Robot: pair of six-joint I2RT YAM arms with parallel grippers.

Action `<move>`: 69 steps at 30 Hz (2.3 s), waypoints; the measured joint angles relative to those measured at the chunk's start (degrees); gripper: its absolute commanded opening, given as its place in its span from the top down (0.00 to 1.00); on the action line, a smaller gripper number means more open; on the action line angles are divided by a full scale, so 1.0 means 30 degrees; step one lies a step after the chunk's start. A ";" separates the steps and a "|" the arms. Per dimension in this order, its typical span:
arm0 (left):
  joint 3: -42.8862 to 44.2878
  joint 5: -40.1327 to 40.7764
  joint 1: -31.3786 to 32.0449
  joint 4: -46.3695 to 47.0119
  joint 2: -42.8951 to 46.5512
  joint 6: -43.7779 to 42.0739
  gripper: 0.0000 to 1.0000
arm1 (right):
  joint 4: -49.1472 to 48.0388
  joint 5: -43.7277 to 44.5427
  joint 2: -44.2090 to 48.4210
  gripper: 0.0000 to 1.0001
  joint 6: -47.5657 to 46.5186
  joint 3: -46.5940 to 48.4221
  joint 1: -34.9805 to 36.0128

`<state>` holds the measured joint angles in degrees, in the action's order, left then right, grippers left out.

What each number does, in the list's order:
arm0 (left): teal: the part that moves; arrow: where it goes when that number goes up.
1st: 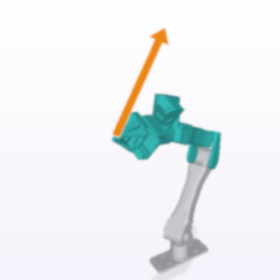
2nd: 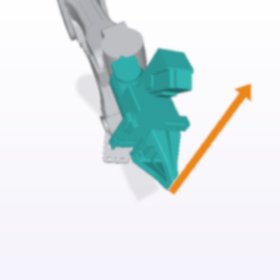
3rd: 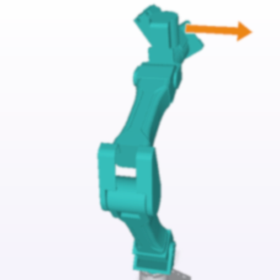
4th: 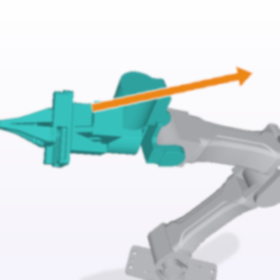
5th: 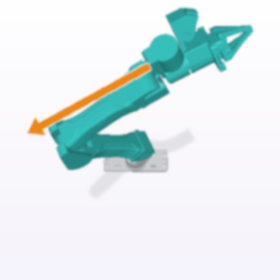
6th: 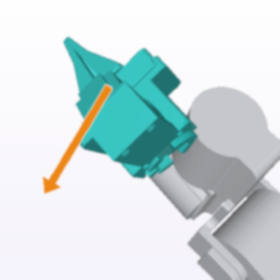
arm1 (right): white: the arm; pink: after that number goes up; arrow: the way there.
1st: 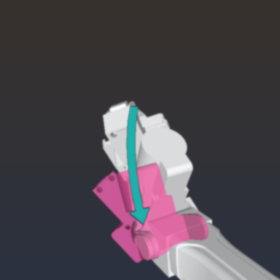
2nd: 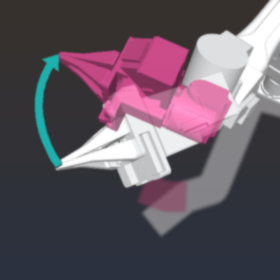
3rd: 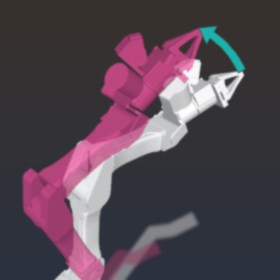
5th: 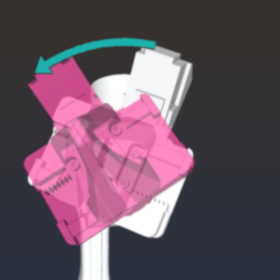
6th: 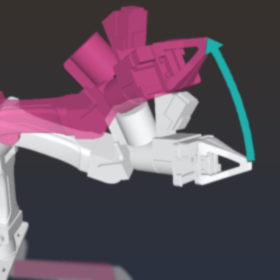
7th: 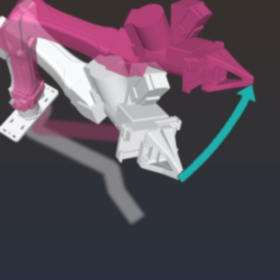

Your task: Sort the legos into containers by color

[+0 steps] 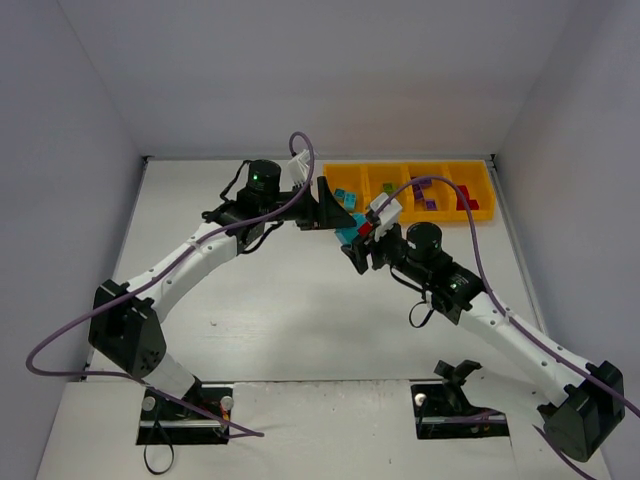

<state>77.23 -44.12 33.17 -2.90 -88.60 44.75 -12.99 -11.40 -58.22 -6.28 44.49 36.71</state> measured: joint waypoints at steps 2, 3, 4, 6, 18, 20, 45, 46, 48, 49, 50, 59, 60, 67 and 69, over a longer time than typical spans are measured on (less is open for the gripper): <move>-0.0073 -0.0073 0.0000 0.0546 0.0000 0.0175 0.39 | 0.0000 -0.0226 0.0000 0.96 0.0000 0.0000 0.0000; -0.0087 -0.0138 0.0000 0.0787 0.0000 0.0277 0.40 | 0.0000 -0.0313 0.0000 0.96 0.0000 0.0000 0.0000; -0.0102 -0.0197 0.0000 0.1013 0.0000 0.0335 0.44 | 0.0000 -0.0386 0.0000 0.96 -0.0007 0.0000 0.0000; -0.0102 -0.0328 0.0000 0.1377 0.0000 0.0474 0.46 | 0.0000 -0.0503 0.0000 0.96 -0.0007 0.0000 0.0000; -0.0102 -0.0597 0.0291 0.0401 -0.0313 0.0044 0.46 | 0.0000 -0.0670 0.0000 0.96 -0.0087 0.0000 -0.0270; -0.0102 -0.0525 0.0364 0.0007 -0.0350 -0.0197 0.46 | 0.0000 -0.0707 -0.0007 0.96 -0.0102 0.0000 -0.0386; -0.0066 -0.0342 0.0590 0.0780 -0.0911 -0.0270 0.53 | 0.0131 -0.1362 -0.0219 0.96 -0.0321 0.0000 -0.0750; -0.0066 -0.0328 0.0590 0.0809 -0.0911 -0.0270 0.53 | 0.0131 -0.1370 -0.0233 0.96 -0.0335 0.0000 -0.0750; -0.0066 -0.0313 0.0590 0.0889 -0.0911 -0.0277 0.54 | 0.0131 -0.1384 -0.0240 0.96 -0.0357 0.0000 -0.0750; -0.0066 -0.0299 0.0590 0.0940 -0.0911 -0.0277 0.54 | 0.0124 -0.1384 -0.0240 0.96 -0.0364 0.0000 -0.0750; -0.0066 -0.0270 0.0590 0.0991 -0.0911 -0.0277 0.55 | 0.0124 -0.1392 -0.0240 0.96 -0.0364 0.0000 -0.0765; -0.0066 -0.0189 0.0641 0.1282 -0.0911 -0.0175 0.71 | 0.0131 -0.1508 -0.0342 0.96 -0.0503 -0.0015 -0.0911; -0.0066 -0.0146 0.0641 0.1275 -0.0911 -0.0175 0.71 | 0.0109 -0.1515 -0.0379 0.96 -0.0510 -0.0015 -0.0925; -0.0066 0.0029 0.0641 0.1202 -0.0911 -0.0168 0.78 | -0.0182 -0.1530 -0.0423 1.00 -0.0583 -0.0182 -0.0976; -0.0022 0.0087 0.0641 0.0954 -0.0911 -0.0240 0.79 | -0.0415 -0.1566 -0.0415 1.00 -0.0576 -0.0379 -0.0976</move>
<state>77.17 -43.86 35.09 -0.03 -91.33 44.03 -14.24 -16.10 -59.46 -8.01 43.35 33.78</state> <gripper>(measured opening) 0.321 0.618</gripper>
